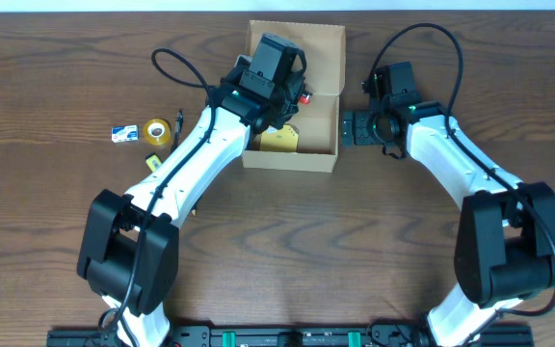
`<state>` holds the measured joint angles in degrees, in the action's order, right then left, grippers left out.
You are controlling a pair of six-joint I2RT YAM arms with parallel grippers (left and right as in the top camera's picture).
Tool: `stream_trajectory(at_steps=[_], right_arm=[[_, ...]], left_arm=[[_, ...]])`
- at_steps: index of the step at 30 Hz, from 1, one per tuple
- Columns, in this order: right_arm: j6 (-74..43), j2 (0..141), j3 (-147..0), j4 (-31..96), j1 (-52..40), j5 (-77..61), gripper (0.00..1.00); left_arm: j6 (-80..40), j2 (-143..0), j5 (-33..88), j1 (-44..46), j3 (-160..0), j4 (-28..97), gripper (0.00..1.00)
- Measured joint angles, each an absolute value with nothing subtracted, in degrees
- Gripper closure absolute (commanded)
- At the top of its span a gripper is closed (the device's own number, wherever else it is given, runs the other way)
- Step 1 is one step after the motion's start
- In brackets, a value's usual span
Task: Pack container
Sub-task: 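Lift the red stapler with the left gripper and carry it over the box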
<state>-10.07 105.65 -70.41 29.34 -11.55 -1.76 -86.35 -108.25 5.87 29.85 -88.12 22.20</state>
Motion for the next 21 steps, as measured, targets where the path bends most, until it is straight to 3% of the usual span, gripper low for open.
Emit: stream_trajectory(at_steps=[12,21], right_arm=[[-10.07,105.65,-70.41,29.34,-11.55,-1.76,0.01],[-10.04,105.65,-70.41,29.34,-11.55,-1.76,0.01]], left_arm=[[-99.26,-108.25,0.91,30.24,-88.12,28.56,0.94],[-101.34,-108.25,-2.52,30.68,-88.12,29.34,0.94]])
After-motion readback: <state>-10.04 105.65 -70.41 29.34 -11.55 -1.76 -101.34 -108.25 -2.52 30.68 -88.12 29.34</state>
